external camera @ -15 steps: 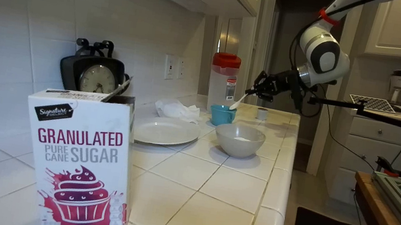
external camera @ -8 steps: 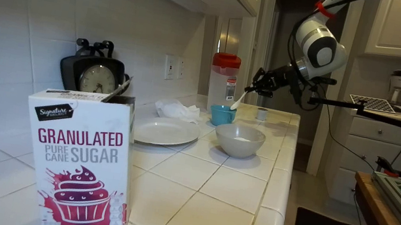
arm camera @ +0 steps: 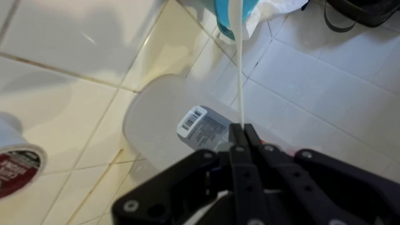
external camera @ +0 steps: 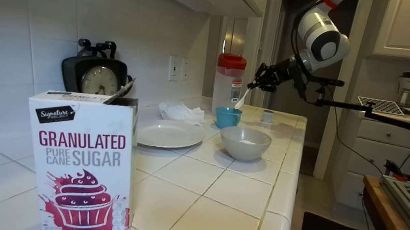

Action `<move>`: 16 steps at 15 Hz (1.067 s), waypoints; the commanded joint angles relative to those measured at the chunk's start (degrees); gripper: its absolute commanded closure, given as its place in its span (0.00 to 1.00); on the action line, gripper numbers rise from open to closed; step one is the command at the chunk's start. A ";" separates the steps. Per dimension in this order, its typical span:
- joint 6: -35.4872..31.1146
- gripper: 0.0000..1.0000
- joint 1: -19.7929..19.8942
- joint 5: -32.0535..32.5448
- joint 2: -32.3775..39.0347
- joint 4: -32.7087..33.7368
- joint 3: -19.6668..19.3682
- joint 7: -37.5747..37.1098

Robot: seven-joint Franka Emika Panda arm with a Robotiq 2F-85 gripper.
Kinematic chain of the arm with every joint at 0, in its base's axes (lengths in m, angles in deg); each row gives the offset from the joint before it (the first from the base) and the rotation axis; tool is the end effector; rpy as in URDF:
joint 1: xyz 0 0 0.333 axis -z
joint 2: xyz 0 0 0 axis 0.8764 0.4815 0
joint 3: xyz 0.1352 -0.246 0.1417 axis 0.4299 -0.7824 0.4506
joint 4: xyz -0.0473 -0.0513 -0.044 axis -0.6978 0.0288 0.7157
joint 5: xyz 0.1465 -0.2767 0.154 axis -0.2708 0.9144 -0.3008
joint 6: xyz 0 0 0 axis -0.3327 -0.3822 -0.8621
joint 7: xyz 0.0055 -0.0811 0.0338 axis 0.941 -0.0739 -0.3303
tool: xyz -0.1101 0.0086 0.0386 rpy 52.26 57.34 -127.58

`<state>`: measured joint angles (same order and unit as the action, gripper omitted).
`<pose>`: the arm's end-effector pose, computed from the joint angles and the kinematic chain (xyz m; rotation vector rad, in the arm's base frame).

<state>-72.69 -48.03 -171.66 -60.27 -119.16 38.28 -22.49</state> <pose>0.4216 -0.2447 0.3443 -2.0907 1.1120 -1.0555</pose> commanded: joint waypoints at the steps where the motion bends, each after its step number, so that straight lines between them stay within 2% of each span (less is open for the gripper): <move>1: -2.33 0.99 -0.54 3.79 -0.83 0.73 0.78 -2.64; 16: -9.55 0.99 -3.31 10.50 -1.55 2.49 3.28 -1.59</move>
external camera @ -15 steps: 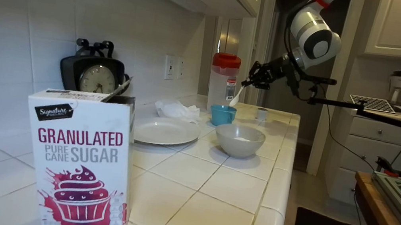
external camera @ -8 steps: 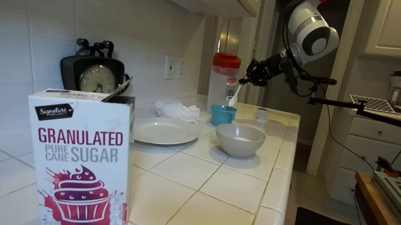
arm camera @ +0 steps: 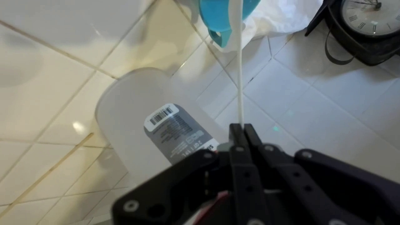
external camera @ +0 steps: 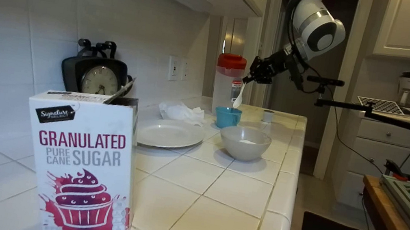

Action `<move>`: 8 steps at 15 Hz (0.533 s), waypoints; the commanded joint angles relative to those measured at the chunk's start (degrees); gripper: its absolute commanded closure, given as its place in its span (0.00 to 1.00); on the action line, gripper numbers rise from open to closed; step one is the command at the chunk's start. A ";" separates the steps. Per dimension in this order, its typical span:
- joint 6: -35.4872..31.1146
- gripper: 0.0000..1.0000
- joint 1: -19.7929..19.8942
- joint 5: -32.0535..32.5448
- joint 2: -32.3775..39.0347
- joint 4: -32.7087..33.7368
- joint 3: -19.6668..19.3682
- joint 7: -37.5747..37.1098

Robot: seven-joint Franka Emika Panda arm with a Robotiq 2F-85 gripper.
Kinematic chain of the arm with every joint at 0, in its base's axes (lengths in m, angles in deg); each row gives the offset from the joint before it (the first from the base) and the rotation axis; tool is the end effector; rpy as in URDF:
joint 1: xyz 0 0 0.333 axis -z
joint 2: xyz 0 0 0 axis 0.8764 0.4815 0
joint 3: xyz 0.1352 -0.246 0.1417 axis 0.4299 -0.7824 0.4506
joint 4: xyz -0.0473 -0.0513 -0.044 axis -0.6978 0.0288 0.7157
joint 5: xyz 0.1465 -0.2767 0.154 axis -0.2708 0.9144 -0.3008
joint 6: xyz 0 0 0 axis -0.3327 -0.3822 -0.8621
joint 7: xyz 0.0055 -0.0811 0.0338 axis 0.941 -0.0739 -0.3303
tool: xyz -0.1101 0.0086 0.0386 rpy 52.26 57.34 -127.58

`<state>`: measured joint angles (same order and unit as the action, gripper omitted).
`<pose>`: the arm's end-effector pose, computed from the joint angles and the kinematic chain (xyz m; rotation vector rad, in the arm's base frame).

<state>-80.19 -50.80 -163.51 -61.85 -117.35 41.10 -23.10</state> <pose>0.4416 -0.2225 0.3723 -2.2926 0.9577 -1.0886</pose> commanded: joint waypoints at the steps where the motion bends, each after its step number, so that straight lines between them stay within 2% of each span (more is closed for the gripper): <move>1: -2.55 0.99 -0.73 3.19 0.11 0.82 0.66 -1.17; 8: -4.41 0.99 -1.67 6.18 0.61 1.49 1.48 -1.40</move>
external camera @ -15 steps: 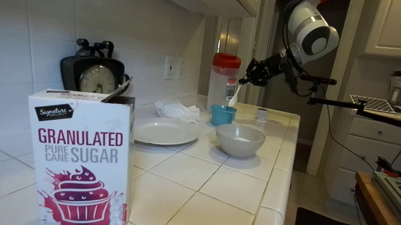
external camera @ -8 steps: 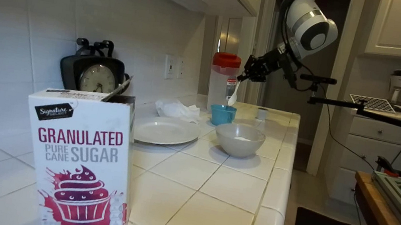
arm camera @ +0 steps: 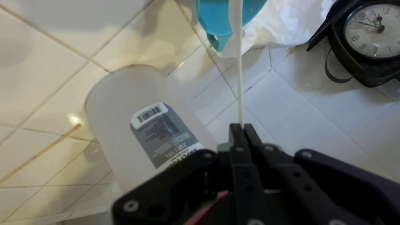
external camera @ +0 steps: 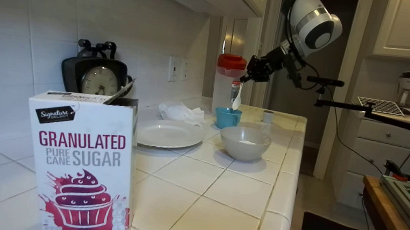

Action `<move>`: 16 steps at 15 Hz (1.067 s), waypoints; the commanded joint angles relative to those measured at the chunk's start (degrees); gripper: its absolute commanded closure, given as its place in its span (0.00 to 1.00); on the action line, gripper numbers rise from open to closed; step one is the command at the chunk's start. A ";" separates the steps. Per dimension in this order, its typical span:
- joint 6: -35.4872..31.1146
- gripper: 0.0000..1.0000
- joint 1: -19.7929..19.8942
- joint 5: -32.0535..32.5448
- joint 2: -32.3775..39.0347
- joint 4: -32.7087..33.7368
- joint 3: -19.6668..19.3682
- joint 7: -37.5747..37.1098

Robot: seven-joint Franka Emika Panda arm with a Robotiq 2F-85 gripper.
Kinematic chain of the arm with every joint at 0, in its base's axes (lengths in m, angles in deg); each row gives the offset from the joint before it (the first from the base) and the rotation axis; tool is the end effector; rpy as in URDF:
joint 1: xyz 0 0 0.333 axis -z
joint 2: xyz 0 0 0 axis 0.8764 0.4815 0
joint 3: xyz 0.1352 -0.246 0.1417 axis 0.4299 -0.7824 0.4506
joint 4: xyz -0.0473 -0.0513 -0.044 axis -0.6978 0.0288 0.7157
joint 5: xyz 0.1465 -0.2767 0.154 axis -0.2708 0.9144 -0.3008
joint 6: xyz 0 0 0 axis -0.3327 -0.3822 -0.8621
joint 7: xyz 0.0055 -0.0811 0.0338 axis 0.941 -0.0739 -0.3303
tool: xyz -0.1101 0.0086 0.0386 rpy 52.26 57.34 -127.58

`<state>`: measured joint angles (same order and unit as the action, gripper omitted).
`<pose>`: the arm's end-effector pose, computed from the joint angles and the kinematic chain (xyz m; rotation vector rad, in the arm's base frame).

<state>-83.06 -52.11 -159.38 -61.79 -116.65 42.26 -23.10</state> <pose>0.4515 -0.2113 0.3798 -2.3901 0.8677 -1.0980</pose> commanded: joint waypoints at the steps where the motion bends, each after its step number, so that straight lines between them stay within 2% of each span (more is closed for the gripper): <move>1: -2.24 0.99 -0.57 2.98 0.77 0.83 0.48 -1.94; 16: -8.29 0.99 -2.41 15.21 3.20 2.71 2.12 -7.51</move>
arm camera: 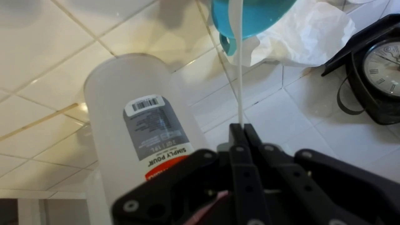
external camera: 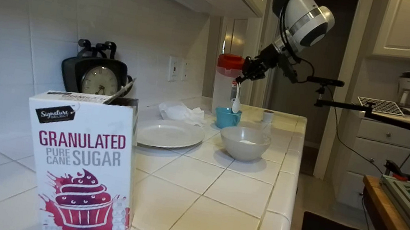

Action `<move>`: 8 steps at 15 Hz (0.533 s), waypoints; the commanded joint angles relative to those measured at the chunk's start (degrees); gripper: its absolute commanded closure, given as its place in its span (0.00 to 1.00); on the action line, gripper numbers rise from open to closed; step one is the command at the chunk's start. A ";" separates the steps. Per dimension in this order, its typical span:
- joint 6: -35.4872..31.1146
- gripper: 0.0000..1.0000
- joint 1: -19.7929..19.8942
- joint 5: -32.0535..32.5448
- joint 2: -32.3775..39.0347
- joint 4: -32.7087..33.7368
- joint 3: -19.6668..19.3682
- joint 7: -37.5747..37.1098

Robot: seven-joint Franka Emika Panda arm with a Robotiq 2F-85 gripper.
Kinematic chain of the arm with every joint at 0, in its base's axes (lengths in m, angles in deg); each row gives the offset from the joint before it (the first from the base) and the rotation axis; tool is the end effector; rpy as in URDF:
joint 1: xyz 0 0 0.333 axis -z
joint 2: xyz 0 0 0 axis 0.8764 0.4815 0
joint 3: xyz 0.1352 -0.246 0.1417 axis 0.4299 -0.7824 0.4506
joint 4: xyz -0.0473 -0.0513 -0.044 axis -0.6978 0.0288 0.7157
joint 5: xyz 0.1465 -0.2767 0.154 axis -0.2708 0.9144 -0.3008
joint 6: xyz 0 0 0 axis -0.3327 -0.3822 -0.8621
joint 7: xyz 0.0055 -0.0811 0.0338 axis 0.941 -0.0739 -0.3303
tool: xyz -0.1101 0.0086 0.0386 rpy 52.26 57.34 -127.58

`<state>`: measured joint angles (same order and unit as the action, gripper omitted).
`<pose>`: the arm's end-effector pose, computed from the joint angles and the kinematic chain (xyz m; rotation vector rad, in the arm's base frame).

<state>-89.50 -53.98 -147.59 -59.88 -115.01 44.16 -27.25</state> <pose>0.4725 -0.1984 0.3873 -2.5922 0.7294 -1.0970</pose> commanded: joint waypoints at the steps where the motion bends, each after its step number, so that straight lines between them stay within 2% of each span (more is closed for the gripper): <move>1: -1.95 0.99 -0.70 4.46 1.56 1.17 0.33 -4.00; 6: -2.90 0.99 -1.78 10.48 2.87 1.92 0.52 -8.88; 8: -3.44 0.99 -2.40 14.81 3.65 1.99 0.36 -12.12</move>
<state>-91.29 -55.56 -138.03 -57.89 -114.03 44.73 -34.23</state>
